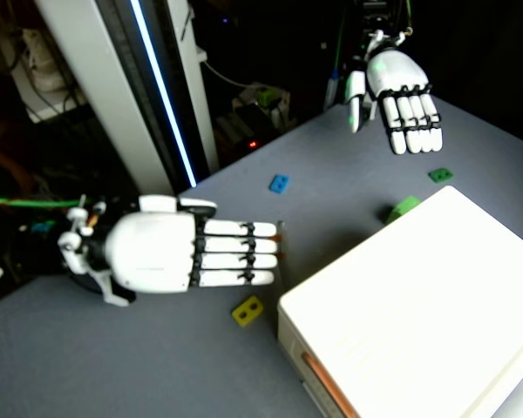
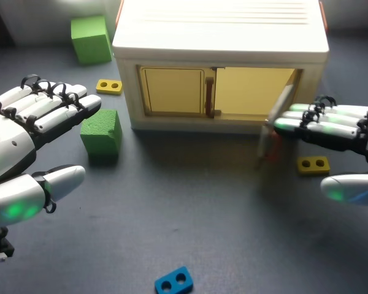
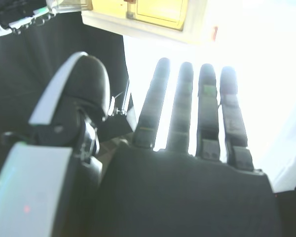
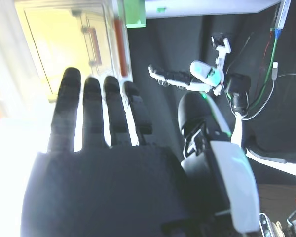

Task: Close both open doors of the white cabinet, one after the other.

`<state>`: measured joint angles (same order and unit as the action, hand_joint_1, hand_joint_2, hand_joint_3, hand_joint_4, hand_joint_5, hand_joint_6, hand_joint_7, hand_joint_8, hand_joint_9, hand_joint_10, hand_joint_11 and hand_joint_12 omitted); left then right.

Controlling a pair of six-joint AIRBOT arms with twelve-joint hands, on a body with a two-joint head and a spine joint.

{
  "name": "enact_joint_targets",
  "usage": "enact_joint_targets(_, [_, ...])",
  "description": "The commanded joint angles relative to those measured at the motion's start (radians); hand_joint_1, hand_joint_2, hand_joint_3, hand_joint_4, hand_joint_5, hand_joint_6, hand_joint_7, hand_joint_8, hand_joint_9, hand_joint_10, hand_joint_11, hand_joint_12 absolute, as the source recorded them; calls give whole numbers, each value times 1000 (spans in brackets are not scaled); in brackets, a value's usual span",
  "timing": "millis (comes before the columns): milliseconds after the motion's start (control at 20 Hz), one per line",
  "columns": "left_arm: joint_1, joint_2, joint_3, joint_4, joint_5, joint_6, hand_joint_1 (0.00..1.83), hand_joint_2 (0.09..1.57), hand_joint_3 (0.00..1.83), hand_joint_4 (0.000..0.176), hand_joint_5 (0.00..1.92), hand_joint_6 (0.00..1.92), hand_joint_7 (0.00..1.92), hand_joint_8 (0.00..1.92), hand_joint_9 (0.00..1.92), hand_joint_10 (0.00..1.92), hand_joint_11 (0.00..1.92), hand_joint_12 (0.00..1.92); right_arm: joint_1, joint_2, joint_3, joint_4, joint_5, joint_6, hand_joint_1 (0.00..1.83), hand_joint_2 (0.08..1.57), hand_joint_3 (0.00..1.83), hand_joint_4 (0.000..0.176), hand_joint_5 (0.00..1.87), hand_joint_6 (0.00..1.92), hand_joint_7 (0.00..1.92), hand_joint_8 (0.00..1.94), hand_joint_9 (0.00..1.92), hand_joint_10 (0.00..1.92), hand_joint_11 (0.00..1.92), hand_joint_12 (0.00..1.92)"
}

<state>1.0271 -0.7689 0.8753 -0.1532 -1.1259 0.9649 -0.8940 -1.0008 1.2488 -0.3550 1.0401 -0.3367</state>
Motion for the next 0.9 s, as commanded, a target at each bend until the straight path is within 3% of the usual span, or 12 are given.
enact_joint_targets(0, [-2, 6, -2, -6, -126, -1, 0, 1490, 0, 0, 80, 2, 47, 3, 67, 2, 0, 324, 19, -6, 6, 37, 105, 9, 0, 1521, 0, 0, 20, 0, 4, 0, 34, 13, 218, 71])
enact_joint_targets(150, [-2, 6, -2, -8, -130, 1, 0, 1496, 1, 0, 75, 0, 43, 0, 67, 2, 0, 329, 37, -26, 24, 38, 91, 9, 0, 1512, 0, 13, 26, 8, 0, 0, 183, 22, 316, 367])
enact_joint_targets(200, [-2, 6, -2, -9, -132, 3, 0, 1499, 1, 0, 79, 3, 39, 5, 64, 5, 0, 278, 45, -36, 33, 38, 85, 9, 0, 1512, 0, 21, 4, 6, 0, 0, 138, 0, 50, 674])
enact_joint_targets(250, [-2, 6, -2, -9, -133, 3, 0, 1495, 0, 0, 77, 2, 35, 3, 60, 3, 0, 278, 53, -46, 41, 38, 78, 9, 0, 1531, 7, 6, 0, 0, 0, 0, 142, 6, 21, 695])
enact_joint_targets(350, [-2, 6, -2, -9, -136, 3, 0, 1488, 0, 0, 78, 2, 35, 2, 58, 1, 0, 271, 63, -58, 52, 39, 68, 9, 0, 1531, 2, 0, 0, 0, 0, 0, 20, 5, 0, 337])
enact_joint_targets(450, [-2, 6, -2, -10, -136, 3, 0, 1497, 1, 0, 92, 4, 57, 5, 76, 5, 0, 304, 71, -68, 63, 44, 59, 9, 107, 1550, 0, 0, 0, 0, 138, 0, 275, 15, 27, 931])
enact_joint_targets(500, [-2, 5, -2, -11, -136, 3, 0, 1498, 1, 0, 91, 2, 57, 4, 77, 4, 0, 308, 77, -76, 73, 49, 51, 9, 159, 1549, 0, 13, 0, 0, 282, 12, 450, 39, 87, 1218])
enact_joint_targets(550, [-2, 5, -2, -11, -136, 3, 0, 1498, 1, 0, 87, 0, 55, 2, 72, 2, 0, 293, 79, -78, 76, 51, 49, 9, 120, 1556, 2, 38, 0, 0, 278, 2, 433, 19, 17, 1285])
enact_joint_targets(600, [-2, 5, -2, -11, -136, 3, 0, 1499, 1, 0, 91, 1, 57, 2, 72, 1, 0, 302, 83, -81, 81, 54, 45, 9, 31, 1561, 21, 41, 0, 0, 55, 0, 86, 15, 3, 555])
enact_joint_targets(650, [-2, 5, -2, -11, -137, 3, 0, 1501, 1, 0, 93, 1, 60, 2, 76, 2, 0, 317, 87, -84, 85, 56, 39, 9, 5, 1569, 15, 12, 0, 0, 10, 0, 72, 4, 0, 497])
enact_joint_targets(750, [-2, 3, -2, -13, -138, 4, 0, 1508, 2, 0, 96, 1, 61, 1, 79, 2, 0, 335, 88, -86, 89, 65, 35, 9, 0, 1571, 7, 45, 0, 0, 0, 0, 73, 0, 14, 570])
enact_joint_targets(850, [-2, 1, -1, -16, -138, 5, 0, 1507, 0, 0, 92, 0, 52, 1, 67, 1, 0, 313, 96, -87, 93, 73, 35, 9, 0, 1571, 16, 31, 0, 0, 0, 0, 8, 0, 0, 408])
